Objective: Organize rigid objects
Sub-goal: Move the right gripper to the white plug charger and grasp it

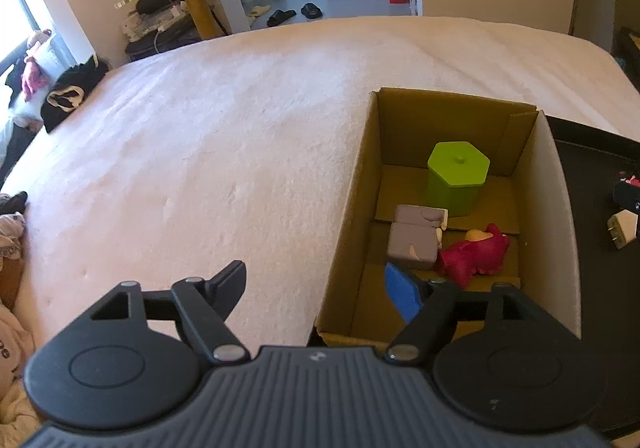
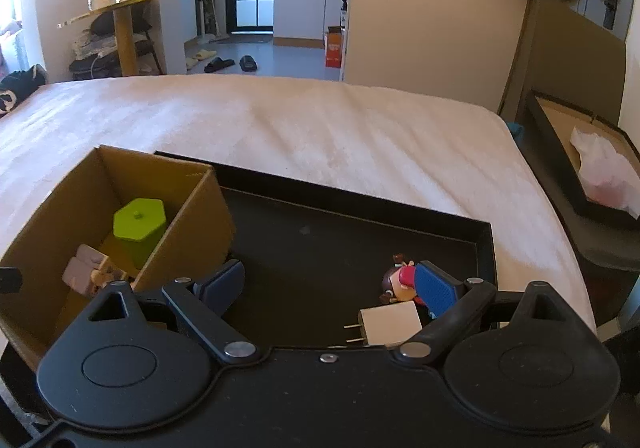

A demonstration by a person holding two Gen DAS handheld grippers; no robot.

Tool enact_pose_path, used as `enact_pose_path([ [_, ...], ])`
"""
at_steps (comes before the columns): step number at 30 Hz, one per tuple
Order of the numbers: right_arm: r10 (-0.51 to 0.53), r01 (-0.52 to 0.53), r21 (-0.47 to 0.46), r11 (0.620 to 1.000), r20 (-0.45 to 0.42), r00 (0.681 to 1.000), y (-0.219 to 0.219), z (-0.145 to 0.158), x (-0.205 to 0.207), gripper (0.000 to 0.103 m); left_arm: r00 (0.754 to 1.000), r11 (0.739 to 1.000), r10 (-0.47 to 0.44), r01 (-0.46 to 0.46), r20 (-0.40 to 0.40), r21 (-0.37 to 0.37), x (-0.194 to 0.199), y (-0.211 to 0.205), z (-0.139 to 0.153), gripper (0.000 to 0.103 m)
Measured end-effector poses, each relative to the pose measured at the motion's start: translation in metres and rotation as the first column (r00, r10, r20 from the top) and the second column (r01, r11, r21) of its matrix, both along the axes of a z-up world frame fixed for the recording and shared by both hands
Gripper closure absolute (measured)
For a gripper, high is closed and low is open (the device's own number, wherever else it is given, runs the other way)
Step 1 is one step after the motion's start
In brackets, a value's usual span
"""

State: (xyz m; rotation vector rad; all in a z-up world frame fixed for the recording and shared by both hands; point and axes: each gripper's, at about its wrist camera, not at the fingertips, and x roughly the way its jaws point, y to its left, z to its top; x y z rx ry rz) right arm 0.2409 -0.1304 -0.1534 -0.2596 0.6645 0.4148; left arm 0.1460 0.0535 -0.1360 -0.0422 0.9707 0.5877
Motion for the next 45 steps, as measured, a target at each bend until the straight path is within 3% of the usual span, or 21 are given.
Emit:
enact_pose_path([
  [7, -0.030, 0.029, -0.042, 0.999, -0.030, 0.999, -0.008, -0.015, 0.015, 0.012, 1.000, 0.999, -0.001, 0.002, -0.028, 0.045, 0.010, -0.007, -0.002, 0.026],
  [15, -0.102, 0.092, -0.075, 0.993, -0.131, 0.986, -0.016, -0.041, 0.039, 0.011, 0.998, 0.996, 0.019, -0.013, -0.060, 0.088, 0.018, -0.011, -0.004, 0.026],
  [24, -0.117, 0.095, -0.137, 0.986, -0.163, 0.980, -0.014, -0.063, 0.045, 0.012, 0.998, 0.996, 0.033, -0.028, -0.062, 0.082, 0.018, -0.012, -0.003, 0.026],
  [27, -0.101, 0.076, -0.147, 0.986, -0.169, 0.980, -0.015, -0.069, 0.046, 0.028, 0.998, 0.996, 0.031, -0.026, -0.061, 0.082, 0.017, -0.011, -0.004, 0.026],
  [29, -0.089, 0.066, -0.136, 0.989, -0.168, 0.982, -0.016, -0.067, 0.047, 0.038, 0.998, 0.997, 0.030, -0.025, -0.060, 0.078, 0.016, -0.010, -0.004, 0.026],
  [37, -0.066, 0.040, -0.147, 0.988, -0.180, 0.982, -0.012, -0.058, 0.036, 0.039, 0.999, 0.998, 0.026, -0.023, -0.047, 0.064, 0.012, -0.006, -0.003, 0.026],
  [45, -0.015, 0.002, -0.109, 0.994, -0.112, 0.994, -0.007, -0.029, 0.022, 0.039, 1.000, 0.998, 0.003, -0.001, -0.031, 0.057, 0.007, -0.008, -0.001, 0.026],
])
